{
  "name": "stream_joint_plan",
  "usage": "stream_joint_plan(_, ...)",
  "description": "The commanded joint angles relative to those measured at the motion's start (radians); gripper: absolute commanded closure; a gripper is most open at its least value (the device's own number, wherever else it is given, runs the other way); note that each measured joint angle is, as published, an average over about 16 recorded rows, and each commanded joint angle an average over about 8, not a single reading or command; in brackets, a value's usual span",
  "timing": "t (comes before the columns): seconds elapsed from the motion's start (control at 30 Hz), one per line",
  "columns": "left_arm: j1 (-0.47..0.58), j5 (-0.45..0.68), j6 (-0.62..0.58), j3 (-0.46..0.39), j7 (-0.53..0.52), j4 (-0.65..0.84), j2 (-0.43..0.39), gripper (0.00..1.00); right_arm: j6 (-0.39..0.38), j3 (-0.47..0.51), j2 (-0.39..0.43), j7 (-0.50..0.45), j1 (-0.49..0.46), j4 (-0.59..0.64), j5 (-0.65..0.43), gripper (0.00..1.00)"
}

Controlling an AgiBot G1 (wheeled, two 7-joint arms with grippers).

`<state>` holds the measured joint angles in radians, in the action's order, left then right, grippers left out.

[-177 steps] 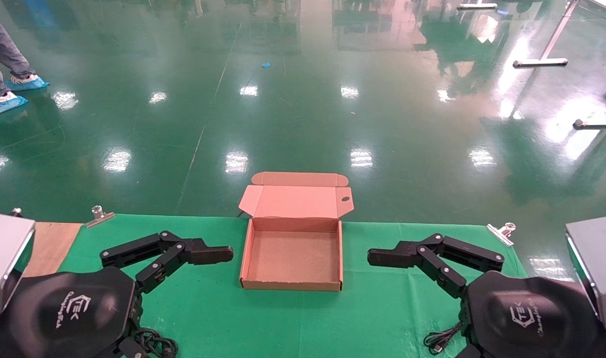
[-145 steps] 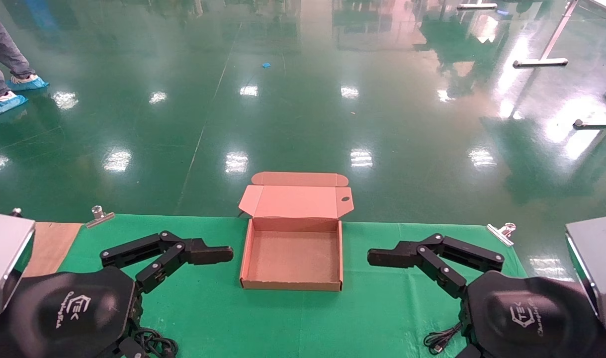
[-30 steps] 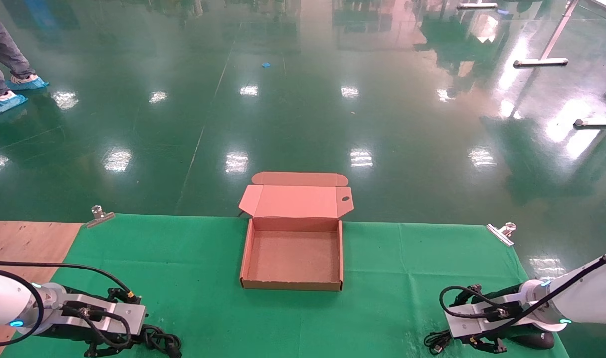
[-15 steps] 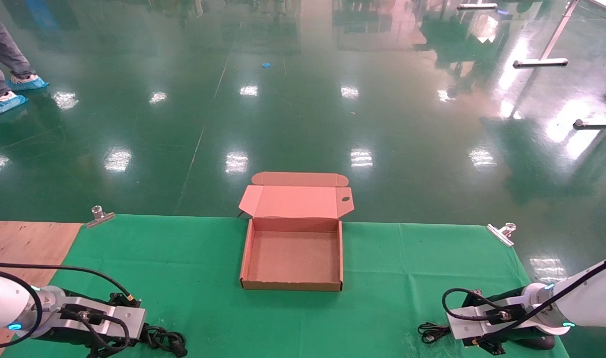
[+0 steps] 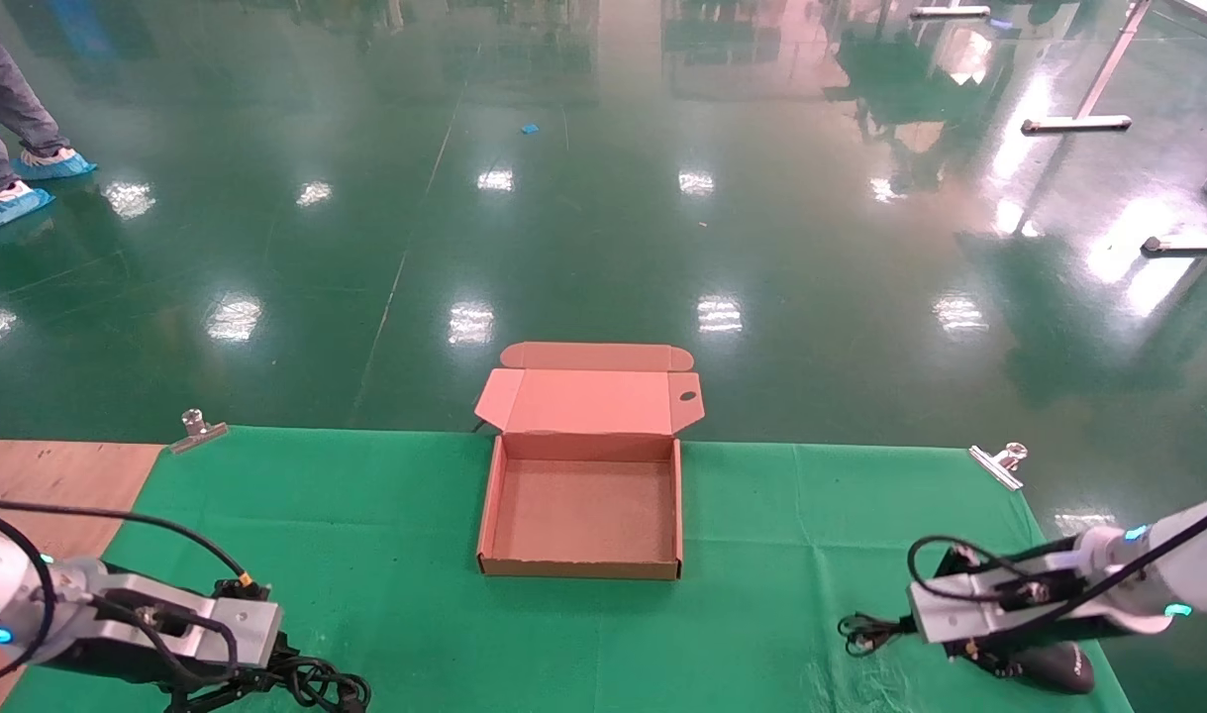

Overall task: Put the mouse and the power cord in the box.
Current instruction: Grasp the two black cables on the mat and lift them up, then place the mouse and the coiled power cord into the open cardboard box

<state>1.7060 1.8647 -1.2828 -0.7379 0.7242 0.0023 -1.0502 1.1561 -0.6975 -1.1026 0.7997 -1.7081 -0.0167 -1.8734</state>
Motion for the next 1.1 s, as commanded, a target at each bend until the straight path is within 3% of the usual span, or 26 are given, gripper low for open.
stream_joint_plan(0.03, 0.015, -0.002, -0.043, 0.001, 0.0, 0.002, 0.006, 1.0, 0.021, 0.003, 0.009, 0.005, -0.018, -0.003, 0.005, 1.0)
stream_joint_plan(0.3, 0.138, 0.006, -0.152, -0.004, -0.014, -0.025, 0.015, 1.0, 0.133, 0.023, 0.034, -0.002, -0.154, -0.037, 0.033, 1.0)
stream_joint_plan(0.57, 0.283, 0.015, -0.126, -0.008, -0.086, -0.066, -0.031, 1.0, 0.212, 0.034, -0.006, -0.07, -0.294, -0.095, 0.05, 1.0)
stream_joint_plan(0.83, 0.39, -0.014, -0.046, 0.016, -0.206, -0.078, -0.13, 1.0, 0.189, 0.036, -0.111, -0.176, -0.384, -0.162, 0.049, 1.0)
stream_joint_plan(1.1, 0.436, -0.049, -0.004, 0.041, -0.236, -0.073, -0.208, 1.0, 0.134, 0.032, -0.213, -0.247, -0.404, -0.182, 0.045, 1.0)
